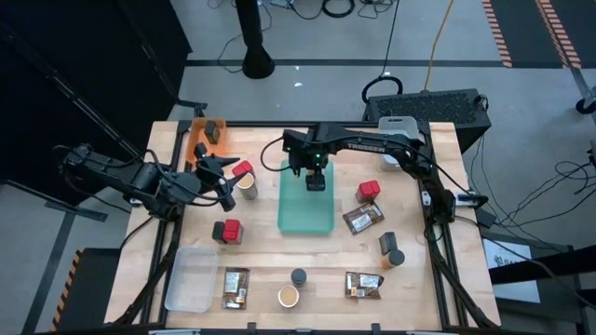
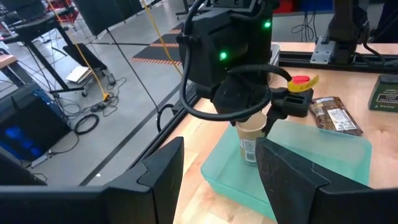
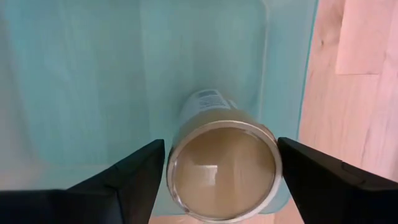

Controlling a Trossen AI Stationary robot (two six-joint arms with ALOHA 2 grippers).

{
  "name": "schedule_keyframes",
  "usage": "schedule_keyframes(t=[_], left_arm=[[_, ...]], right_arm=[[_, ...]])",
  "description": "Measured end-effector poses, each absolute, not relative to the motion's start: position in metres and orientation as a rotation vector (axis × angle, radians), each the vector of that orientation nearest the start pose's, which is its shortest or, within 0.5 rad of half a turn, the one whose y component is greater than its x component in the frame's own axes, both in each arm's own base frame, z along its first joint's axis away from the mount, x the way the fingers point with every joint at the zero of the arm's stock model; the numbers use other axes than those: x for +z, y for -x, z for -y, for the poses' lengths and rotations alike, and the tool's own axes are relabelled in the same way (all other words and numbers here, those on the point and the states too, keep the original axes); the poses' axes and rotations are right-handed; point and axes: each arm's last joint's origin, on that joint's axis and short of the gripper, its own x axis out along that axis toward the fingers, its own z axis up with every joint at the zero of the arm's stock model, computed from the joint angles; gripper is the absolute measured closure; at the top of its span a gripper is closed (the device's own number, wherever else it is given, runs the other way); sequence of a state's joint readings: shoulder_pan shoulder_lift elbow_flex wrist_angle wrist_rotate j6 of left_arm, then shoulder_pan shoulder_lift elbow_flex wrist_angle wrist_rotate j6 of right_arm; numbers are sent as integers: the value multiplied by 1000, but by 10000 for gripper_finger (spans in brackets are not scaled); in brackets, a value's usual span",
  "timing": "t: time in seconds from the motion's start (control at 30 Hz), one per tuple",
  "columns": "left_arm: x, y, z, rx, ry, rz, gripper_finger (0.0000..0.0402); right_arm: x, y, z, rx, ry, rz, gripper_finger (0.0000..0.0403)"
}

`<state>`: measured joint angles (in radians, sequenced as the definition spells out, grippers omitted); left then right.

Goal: Sort spices by type
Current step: Put the top right brown seasoning bottle into the green bin, then put the bottom red seasoning can into the transparent bin

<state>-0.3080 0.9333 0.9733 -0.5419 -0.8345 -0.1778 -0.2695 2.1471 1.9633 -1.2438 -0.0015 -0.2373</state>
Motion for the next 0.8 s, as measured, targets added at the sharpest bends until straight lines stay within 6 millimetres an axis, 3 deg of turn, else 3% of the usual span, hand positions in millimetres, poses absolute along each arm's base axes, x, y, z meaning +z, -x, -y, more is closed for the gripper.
schedule_keyframes(t=[0.47, 0.8], left_arm=[[343, -180, 35, 549, -103, -378, 201], [343, -180, 35, 549, -105, -379, 201]], right_arm=[[244, -419, 113, 16, 4, -1374, 97], [244, -420, 113, -9, 11, -1369, 8]])
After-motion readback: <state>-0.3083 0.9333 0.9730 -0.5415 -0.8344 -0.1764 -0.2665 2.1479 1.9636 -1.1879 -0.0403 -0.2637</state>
